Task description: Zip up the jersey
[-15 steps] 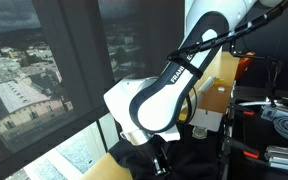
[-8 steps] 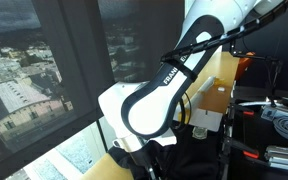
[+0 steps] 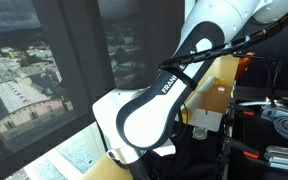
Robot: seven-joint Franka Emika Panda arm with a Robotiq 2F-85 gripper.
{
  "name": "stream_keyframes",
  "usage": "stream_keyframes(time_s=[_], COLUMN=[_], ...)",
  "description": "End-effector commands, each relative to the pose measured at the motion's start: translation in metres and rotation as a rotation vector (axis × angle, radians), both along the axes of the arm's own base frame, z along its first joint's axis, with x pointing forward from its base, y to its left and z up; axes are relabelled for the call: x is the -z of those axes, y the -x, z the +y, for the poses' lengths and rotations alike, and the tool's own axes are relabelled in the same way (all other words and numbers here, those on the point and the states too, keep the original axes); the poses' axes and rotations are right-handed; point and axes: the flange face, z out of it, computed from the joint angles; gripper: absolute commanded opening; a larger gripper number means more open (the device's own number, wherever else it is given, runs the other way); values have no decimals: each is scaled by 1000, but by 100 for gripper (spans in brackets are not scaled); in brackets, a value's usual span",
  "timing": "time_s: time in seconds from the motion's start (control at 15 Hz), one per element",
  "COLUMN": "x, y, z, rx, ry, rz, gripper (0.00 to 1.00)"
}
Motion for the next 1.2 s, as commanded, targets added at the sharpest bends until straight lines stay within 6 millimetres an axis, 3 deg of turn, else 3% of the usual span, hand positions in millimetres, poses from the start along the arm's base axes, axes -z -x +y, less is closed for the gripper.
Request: stream_keyframes(time_s=[0.0, 0.33, 0.4, 0.53, 0.87, 1.07, 1.13], x=[-1, -3, -3, -7, -42, -68, -76], y=[2, -3, -3, 0, 2, 4, 7], z=[22, 28, 27, 24, 10, -13, -22], rx=[-12, -15, -12, -8, 20, 48, 59], ry=[-46, -52, -47, -38, -15, 43, 63], rz=[27, 7, 1, -20, -129, -206, -225], gripper=[2, 2, 32, 40, 76, 99, 100])
